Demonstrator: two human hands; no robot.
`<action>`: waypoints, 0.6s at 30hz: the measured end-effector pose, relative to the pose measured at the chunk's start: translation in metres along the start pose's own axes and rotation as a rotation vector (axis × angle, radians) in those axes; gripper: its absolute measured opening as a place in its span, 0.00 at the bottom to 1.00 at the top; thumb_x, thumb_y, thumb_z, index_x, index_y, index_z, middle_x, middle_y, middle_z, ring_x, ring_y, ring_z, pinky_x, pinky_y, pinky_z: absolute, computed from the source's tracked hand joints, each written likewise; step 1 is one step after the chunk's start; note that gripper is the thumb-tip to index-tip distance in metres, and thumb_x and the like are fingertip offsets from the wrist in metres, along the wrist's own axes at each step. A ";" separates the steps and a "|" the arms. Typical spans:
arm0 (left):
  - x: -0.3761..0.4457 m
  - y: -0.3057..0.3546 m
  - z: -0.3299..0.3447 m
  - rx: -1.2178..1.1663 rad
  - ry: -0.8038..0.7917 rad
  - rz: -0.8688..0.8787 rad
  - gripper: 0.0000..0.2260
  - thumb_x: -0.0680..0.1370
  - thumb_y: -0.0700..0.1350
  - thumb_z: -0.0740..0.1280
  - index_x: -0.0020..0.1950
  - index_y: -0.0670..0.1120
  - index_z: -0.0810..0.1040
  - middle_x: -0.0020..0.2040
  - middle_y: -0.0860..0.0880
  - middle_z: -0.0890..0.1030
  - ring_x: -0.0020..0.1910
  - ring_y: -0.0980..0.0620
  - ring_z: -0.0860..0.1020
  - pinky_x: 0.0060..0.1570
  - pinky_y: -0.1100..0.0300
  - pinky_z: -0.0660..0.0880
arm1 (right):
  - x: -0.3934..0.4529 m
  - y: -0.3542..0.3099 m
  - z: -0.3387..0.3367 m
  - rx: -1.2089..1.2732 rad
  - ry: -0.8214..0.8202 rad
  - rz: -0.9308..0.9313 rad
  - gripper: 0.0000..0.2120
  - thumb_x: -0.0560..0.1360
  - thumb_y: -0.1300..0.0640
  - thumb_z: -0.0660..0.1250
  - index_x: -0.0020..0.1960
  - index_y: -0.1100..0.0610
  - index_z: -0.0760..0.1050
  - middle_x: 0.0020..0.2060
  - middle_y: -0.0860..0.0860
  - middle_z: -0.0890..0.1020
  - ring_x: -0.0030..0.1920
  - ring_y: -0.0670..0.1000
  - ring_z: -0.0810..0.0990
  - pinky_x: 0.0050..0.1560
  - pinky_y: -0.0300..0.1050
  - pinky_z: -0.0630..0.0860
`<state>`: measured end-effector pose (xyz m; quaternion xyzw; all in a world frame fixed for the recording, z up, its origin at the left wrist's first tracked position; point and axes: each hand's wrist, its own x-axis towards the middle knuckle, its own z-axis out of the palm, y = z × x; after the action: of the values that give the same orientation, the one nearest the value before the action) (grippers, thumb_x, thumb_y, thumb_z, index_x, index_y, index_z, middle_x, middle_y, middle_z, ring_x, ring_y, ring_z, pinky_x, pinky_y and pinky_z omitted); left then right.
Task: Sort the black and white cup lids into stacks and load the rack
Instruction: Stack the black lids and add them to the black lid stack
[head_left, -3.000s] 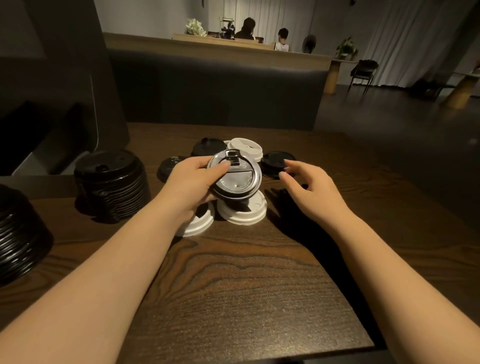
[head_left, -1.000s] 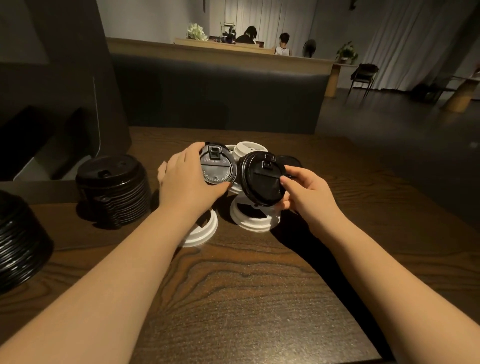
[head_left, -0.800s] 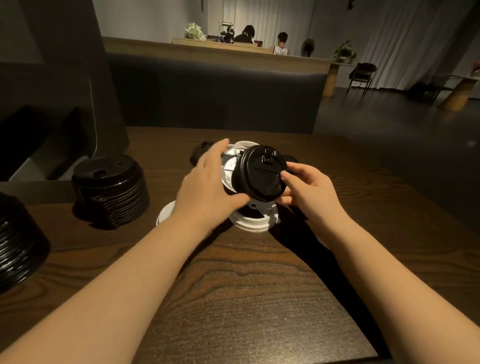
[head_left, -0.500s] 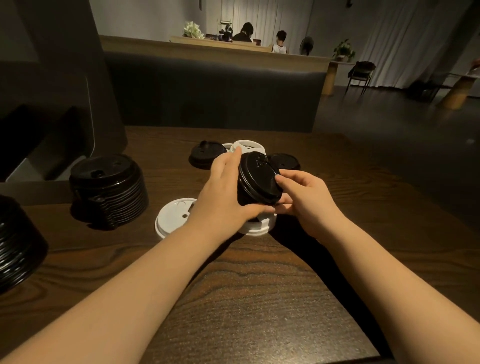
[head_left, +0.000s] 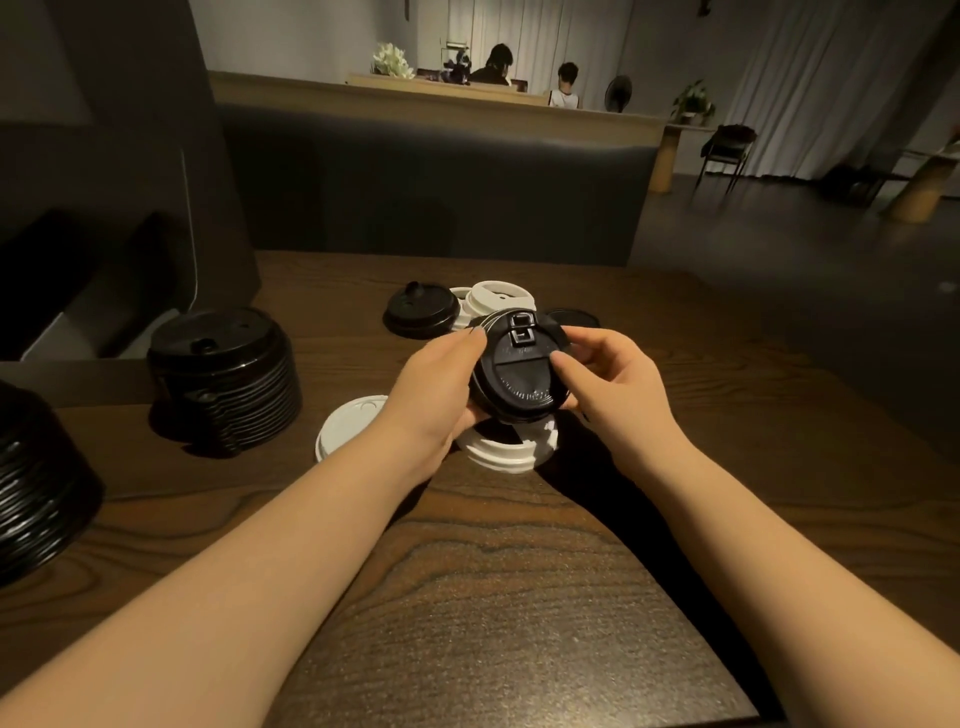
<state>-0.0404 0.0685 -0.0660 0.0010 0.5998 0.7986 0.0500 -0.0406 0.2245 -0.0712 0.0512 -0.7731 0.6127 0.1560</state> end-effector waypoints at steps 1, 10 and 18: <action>-0.001 0.000 0.002 -0.027 -0.019 -0.002 0.10 0.83 0.43 0.57 0.60 0.45 0.76 0.56 0.44 0.82 0.53 0.49 0.82 0.50 0.53 0.80 | 0.000 0.001 0.001 -0.021 0.001 -0.010 0.13 0.75 0.58 0.69 0.59 0.55 0.76 0.49 0.47 0.79 0.51 0.47 0.80 0.46 0.38 0.78; -0.008 0.001 -0.002 0.370 -0.038 0.297 0.08 0.77 0.45 0.67 0.54 0.56 0.77 0.55 0.50 0.82 0.57 0.52 0.79 0.60 0.46 0.76 | -0.005 -0.007 -0.004 0.129 -0.163 0.024 0.20 0.73 0.61 0.70 0.64 0.54 0.71 0.54 0.47 0.80 0.54 0.43 0.80 0.51 0.39 0.79; -0.011 0.005 -0.008 0.283 -0.197 0.237 0.14 0.75 0.40 0.69 0.60 0.49 0.77 0.55 0.48 0.83 0.57 0.51 0.81 0.61 0.47 0.75 | -0.007 -0.012 -0.011 0.107 -0.167 -0.013 0.05 0.73 0.60 0.69 0.47 0.51 0.78 0.43 0.50 0.84 0.48 0.50 0.84 0.50 0.45 0.80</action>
<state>-0.0306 0.0586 -0.0632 0.1566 0.6941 0.7025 0.0135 -0.0288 0.2309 -0.0597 0.1154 -0.7493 0.6456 0.0918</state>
